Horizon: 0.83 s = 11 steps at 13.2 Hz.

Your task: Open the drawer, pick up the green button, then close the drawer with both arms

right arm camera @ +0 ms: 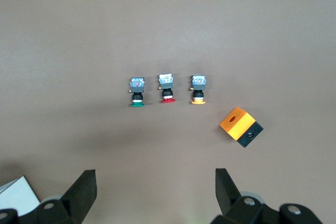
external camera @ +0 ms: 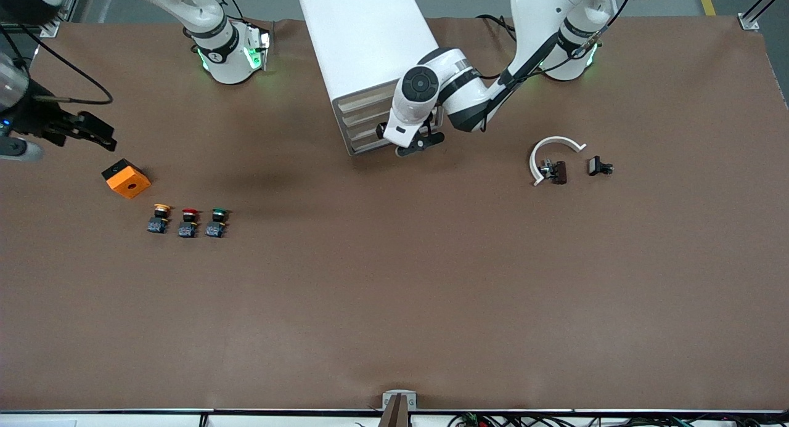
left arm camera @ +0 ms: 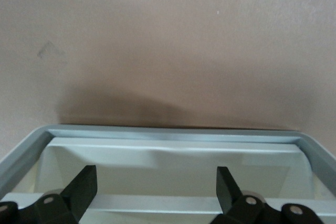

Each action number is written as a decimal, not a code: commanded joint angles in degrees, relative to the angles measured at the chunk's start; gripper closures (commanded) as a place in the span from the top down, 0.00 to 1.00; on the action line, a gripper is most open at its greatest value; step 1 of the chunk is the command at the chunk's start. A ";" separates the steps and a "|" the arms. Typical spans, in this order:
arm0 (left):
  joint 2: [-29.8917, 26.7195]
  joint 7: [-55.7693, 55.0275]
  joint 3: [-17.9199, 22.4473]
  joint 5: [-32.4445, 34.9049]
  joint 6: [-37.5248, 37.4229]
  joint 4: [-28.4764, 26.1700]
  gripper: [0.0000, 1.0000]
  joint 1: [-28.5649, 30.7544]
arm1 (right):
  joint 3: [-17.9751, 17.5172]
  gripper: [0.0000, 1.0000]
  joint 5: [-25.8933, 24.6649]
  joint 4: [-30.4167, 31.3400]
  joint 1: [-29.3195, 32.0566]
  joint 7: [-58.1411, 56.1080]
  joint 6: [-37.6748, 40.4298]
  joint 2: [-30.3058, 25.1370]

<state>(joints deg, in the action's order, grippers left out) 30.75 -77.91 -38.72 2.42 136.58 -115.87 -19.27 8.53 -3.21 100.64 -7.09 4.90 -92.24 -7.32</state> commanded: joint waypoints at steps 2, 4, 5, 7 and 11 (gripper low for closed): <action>0.28 -2.15 -0.84 0.13 0.18 0.47 1.00 -0.25 | -0.27 1.00 1.10 -7.20 0.67 -0.16 2.41 1.60; 0.37 -1.98 -0.31 0.39 -0.17 3.01 1.00 1.15 | -0.27 1.00 1.10 -8.79 0.67 -0.07 2.50 1.87; 0.46 -1.89 1.00 0.83 -0.26 4.58 1.00 3.07 | -0.27 1.00 1.01 -8.97 0.76 -0.33 2.41 1.87; -0.07 -1.98 3.11 0.92 -0.44 7.31 1.00 6.33 | -0.27 1.00 1.19 -9.32 0.76 -0.33 2.41 1.95; -2.97 -1.54 4.88 8.97 -13.23 16.61 1.00 15.55 | -0.36 1.00 1.36 -10.29 0.67 -0.51 3.11 2.74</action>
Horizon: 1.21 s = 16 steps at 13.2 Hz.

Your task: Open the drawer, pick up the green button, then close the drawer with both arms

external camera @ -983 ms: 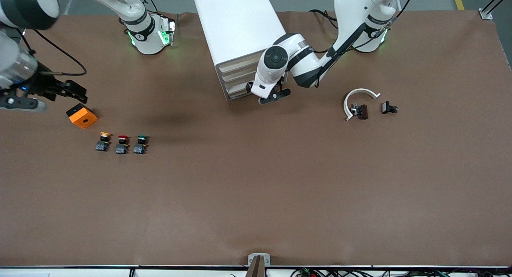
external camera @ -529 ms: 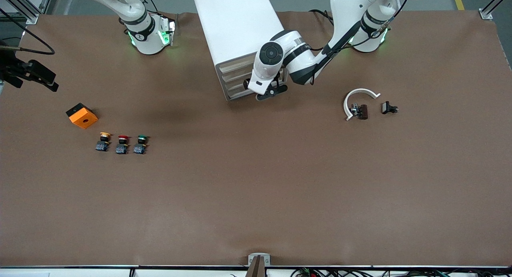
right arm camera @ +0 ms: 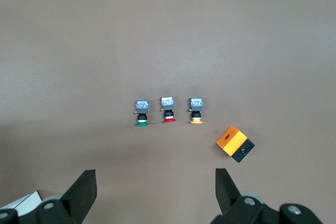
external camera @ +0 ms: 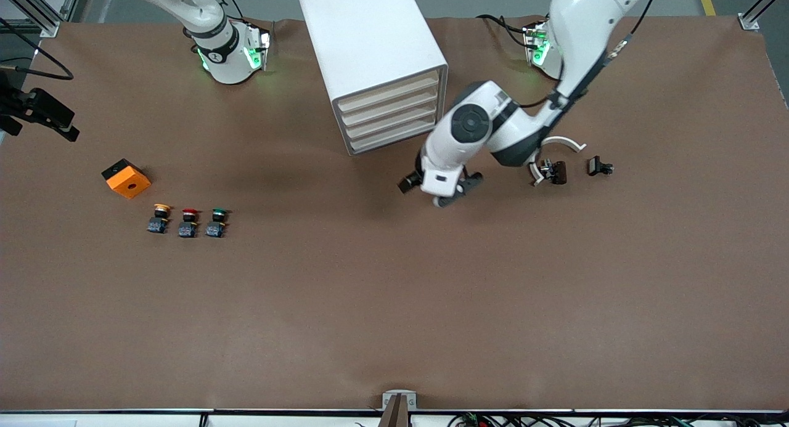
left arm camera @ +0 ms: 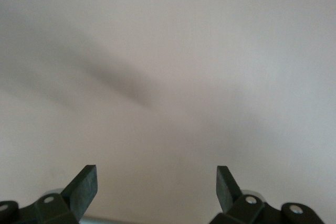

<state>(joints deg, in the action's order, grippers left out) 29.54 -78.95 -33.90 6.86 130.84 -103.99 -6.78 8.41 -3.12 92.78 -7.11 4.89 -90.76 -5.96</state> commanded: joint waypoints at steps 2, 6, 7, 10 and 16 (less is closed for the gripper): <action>-1.76 0.80 0.06 10.42 -13.14 8.88 1.00 6.33 | -0.06 1.00 1.36 -2.78 0.87 -0.50 1.64 1.48; -6.06 14.04 -0.03 17.04 -16.93 9.60 1.00 15.20 | 0.20 1.00 3.03 -4.27 1.66 -0.59 1.64 2.18; -7.46 18.44 -0.03 17.04 -17.46 9.95 1.00 17.48 | 0.20 1.00 3.03 -4.27 1.66 -0.67 1.64 2.19; -11.77 31.61 -0.47 16.69 -21.24 10.30 1.00 23.55 | 0.20 1.00 3.03 -4.27 1.66 -0.67 1.82 2.19; -23.45 54.79 8.71 7.92 -27.64 10.13 1.00 21.05 | 0.20 1.00 3.03 -4.27 1.66 -0.59 1.73 2.19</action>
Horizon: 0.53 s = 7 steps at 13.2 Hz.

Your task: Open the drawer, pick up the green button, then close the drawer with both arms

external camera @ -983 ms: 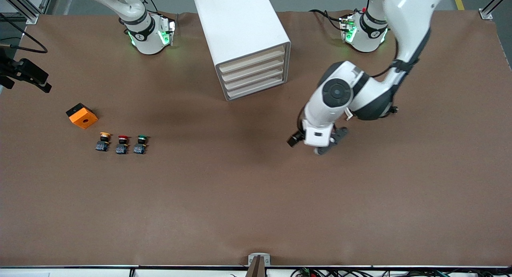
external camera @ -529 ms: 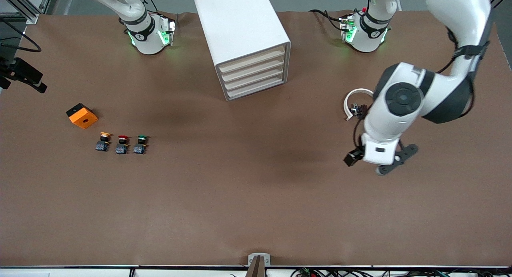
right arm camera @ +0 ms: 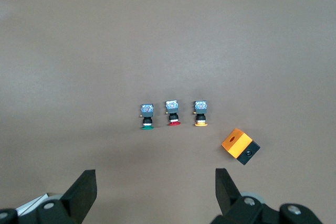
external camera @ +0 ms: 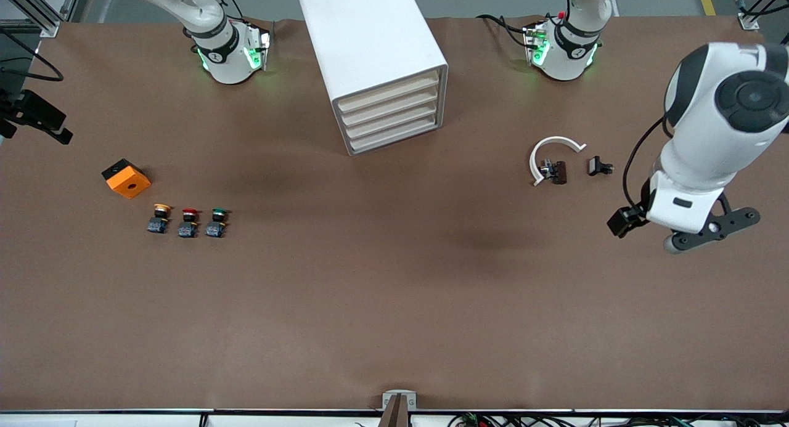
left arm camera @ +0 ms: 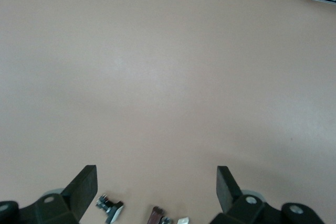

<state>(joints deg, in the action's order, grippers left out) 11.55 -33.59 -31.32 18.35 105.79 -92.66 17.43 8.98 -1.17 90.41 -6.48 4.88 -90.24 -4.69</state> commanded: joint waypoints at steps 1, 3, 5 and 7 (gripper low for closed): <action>-7.40 15.16 11.31 -4.37 -4.34 -1.21 1.00 -6.50 | -0.37 1.00 1.08 -1.90 1.03 -0.58 1.12 0.91; -11.35 21.26 19.77 -11.89 -8.12 -1.30 1.00 -10.65 | -0.37 1.00 1.08 -1.90 0.95 -0.58 1.12 0.91; -14.43 27.06 24.96 -15.36 -13.21 -1.39 1.00 -13.54 | -0.37 1.00 1.08 -1.90 0.95 -0.58 1.12 0.91; -16.99 28.05 27.45 -15.54 -15.17 -3.05 1.00 -15.93 | -0.37 1.00 1.08 -1.90 0.95 -0.58 1.12 0.91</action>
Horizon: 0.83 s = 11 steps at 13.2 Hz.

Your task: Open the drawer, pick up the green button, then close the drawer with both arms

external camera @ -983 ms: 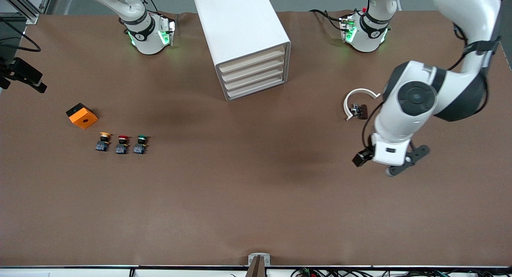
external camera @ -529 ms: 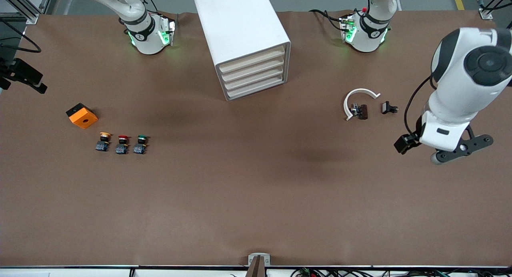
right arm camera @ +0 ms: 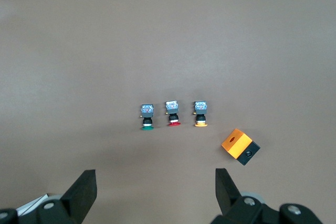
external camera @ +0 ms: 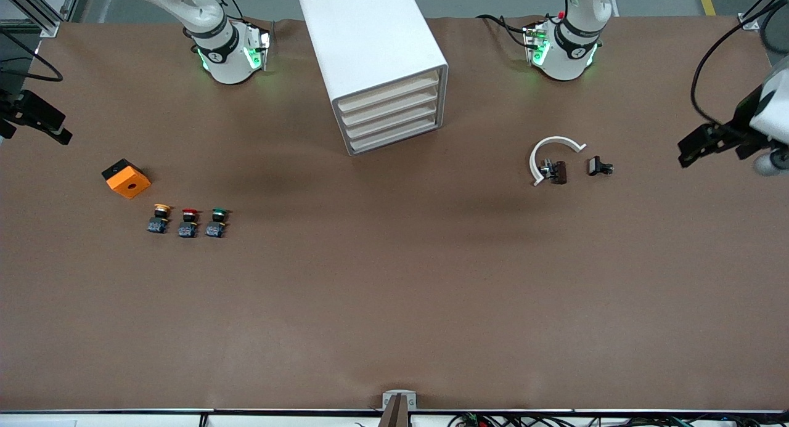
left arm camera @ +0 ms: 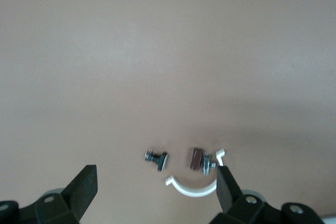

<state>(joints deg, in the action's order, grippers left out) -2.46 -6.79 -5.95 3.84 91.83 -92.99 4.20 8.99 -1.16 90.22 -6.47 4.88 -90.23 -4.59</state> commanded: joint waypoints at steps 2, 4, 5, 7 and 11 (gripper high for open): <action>-5.01 1.52 2.08 -3.64 -0.42 -4.65 1.00 -2.44 | -0.38 1.00 0.98 -1.71 0.94 -0.58 1.20 0.81; -6.24 1.69 2.08 -6.21 -0.42 -5.70 1.00 -2.18 | -0.38 1.00 0.98 -1.71 0.94 -0.58 1.20 0.81; -6.85 1.69 2.00 -6.21 -0.51 -5.97 1.00 -2.18 | -0.38 1.00 0.98 -1.71 0.94 -0.58 1.20 0.81; -7.73 1.61 2.00 -6.12 -0.60 -6.85 1.00 -2.18 | -0.38 1.00 0.98 -1.71 0.94 -0.58 1.20 0.81; -8.00 1.43 1.91 -4.90 -0.42 -7.29 1.00 -2.26 | -0.38 1.00 0.98 -1.71 0.94 -0.58 1.20 0.81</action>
<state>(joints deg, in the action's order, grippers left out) -9.06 -6.26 -4.60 -1.37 90.84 -98.77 2.31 8.99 -1.16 90.21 -6.47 4.88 -90.15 -4.58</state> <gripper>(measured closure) 0.000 0.000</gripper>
